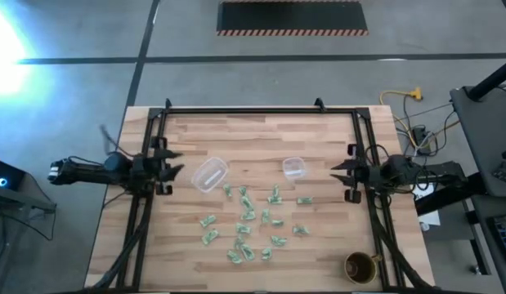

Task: Pick and place Stevia / Truvia into bins
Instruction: Put the light green stevia packet into the left transparent container

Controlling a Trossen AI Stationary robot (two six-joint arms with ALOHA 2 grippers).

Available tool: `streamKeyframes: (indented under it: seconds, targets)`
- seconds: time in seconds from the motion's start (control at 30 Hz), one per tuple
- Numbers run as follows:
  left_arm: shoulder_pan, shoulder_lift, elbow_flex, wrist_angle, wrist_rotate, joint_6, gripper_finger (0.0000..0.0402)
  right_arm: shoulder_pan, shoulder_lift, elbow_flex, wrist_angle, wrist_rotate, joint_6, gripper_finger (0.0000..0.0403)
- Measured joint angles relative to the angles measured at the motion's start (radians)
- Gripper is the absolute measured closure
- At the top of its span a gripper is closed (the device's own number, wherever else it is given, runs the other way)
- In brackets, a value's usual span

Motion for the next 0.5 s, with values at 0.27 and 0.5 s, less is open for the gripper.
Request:
streamKeyframes:
  seconds: [0.27,0.5]
  targets:
    - [0.000,0.011,0.000,0.014,-0.036,-0.215,0.0265,0.003,0.000,0.000,0.034,-0.003,0.200,0.0335]
    - [0.000,0.085,0.000,-0.062,-0.021,-0.283,0.0265,0.003,0.005,0.000,-0.035,-0.003,0.300,0.0335]
